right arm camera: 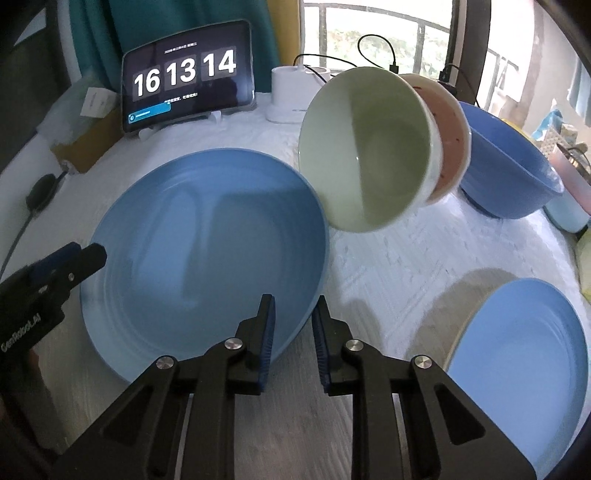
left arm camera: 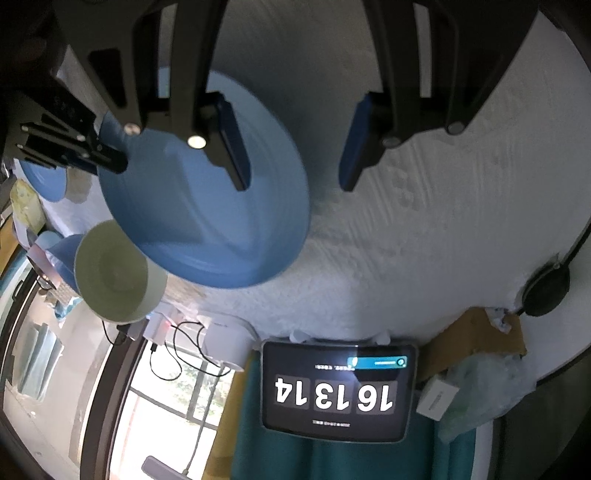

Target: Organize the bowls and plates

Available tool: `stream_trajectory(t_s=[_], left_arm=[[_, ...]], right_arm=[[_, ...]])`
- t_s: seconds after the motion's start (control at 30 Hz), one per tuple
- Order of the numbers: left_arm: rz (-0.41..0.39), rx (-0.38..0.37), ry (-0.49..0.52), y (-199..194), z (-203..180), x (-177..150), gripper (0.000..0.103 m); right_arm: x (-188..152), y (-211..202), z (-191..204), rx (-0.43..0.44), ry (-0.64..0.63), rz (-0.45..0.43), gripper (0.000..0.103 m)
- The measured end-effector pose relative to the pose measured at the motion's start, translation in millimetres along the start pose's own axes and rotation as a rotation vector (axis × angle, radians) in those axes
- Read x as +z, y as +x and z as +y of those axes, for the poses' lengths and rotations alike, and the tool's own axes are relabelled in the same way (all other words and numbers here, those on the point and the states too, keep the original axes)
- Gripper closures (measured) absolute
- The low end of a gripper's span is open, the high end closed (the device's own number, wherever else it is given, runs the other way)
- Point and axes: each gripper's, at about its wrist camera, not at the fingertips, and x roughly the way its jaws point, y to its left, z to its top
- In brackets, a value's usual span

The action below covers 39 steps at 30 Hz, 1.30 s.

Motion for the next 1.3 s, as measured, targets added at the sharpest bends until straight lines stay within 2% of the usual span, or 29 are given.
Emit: stream_trajectory(t_s=[0.27,0.5,0.83,1.03,1.07,1.1,1.3], left_arm=[[0.034,0.01,0.014,-0.4,-11.1,-10.0,0.052],[0.076,0.037,0.053,8.4,-18.4,-10.6,0.052],[0.086,0.057,0.083,16.4,-23.0,-10.2,0.052],[0.081,0.046,0.098,15.6,-24.3,-10.8,0.053],[0.081,0.038,0.11,15.1,-26.4,-11.6,0.053],[0.079,0.031,0.118,14.7,-27.8,-12.0,0.06],[0.076,0.019,0.106,13.2,-25.8,-11.4,0.066]], right_arm=[[-19.0,-14.9,-3.6,0.004,0.0,0.007,0.081],[-19.7,-13.0,-8.1,0.019,0.025,0.018,0.081],[-5.8,4.4,-18.9,0.034,0.062,0.013,0.067],[-2.1,10.0,-19.7,0.043,0.06,-0.008,0.066],[-2.4,9.8,-18.7,0.041,0.055,-0.01,0.066],[-2.7,9.2,-17.9,0.037,0.053,-0.013,0.066],[-5.4,5.0,-16.9,0.034,0.049,-0.016,0.067]])
